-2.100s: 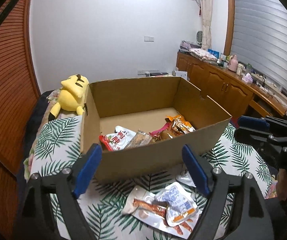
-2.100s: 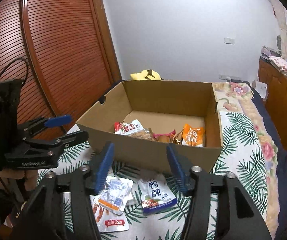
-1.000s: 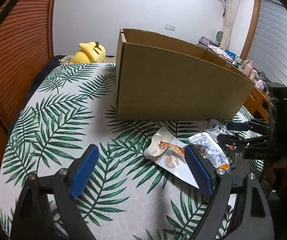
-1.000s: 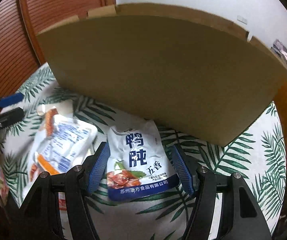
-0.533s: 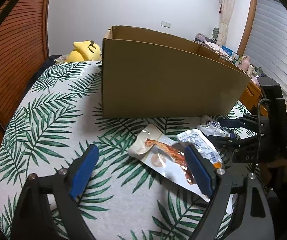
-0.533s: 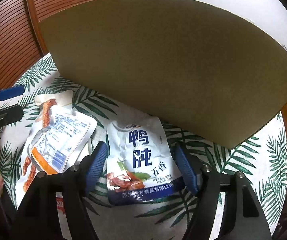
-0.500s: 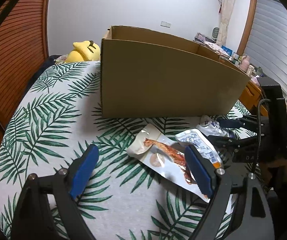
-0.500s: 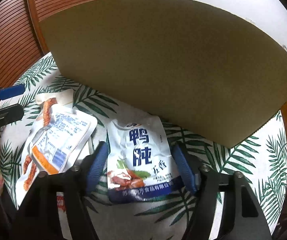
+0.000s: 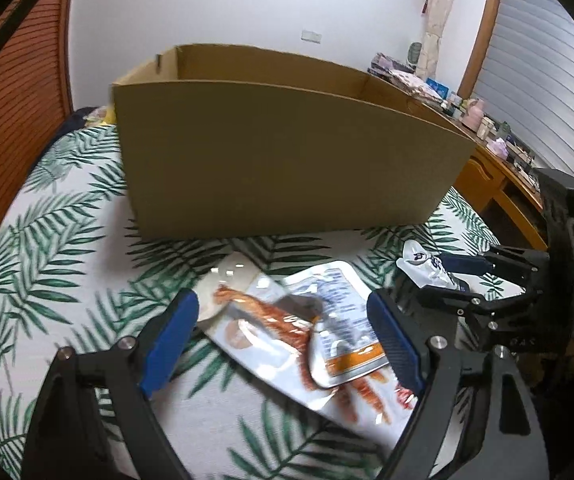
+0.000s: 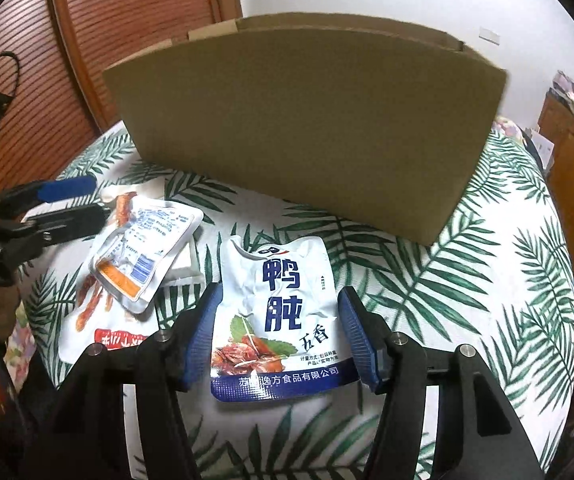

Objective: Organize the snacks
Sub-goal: 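Grasp the white chicken-feet pack with the left tool while the right grasps the duck-gizzard pack, then lift both packs and carry them over the cardboard box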

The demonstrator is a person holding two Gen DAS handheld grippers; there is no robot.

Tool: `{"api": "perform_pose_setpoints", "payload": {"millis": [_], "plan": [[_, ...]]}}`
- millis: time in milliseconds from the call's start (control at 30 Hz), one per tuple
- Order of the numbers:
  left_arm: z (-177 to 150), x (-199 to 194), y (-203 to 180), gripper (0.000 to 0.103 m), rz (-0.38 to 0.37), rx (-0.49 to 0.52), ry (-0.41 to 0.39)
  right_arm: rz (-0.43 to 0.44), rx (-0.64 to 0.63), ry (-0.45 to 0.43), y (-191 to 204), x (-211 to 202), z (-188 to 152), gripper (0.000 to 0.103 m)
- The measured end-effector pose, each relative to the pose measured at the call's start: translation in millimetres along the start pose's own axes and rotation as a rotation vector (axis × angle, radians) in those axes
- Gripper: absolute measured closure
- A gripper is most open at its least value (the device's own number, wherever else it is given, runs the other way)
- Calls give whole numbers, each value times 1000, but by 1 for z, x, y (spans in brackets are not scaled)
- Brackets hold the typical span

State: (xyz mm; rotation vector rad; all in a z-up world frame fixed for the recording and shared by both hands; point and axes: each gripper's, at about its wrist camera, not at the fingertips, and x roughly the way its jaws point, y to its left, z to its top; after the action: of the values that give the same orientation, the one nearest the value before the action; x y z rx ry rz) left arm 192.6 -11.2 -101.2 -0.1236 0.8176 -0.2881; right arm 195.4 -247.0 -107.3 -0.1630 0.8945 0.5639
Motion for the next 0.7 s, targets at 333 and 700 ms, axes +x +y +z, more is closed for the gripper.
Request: {"api": "perform_pose_setpoints", "payload": {"millis": [333,700], "plan": [[9,31,-40,33,22,57,108,-6,-7,-18,-8,0,-10,42],[4,43,-53,29,147,128,148,-31,-35,-29,-15,-6,-22,42]]}}
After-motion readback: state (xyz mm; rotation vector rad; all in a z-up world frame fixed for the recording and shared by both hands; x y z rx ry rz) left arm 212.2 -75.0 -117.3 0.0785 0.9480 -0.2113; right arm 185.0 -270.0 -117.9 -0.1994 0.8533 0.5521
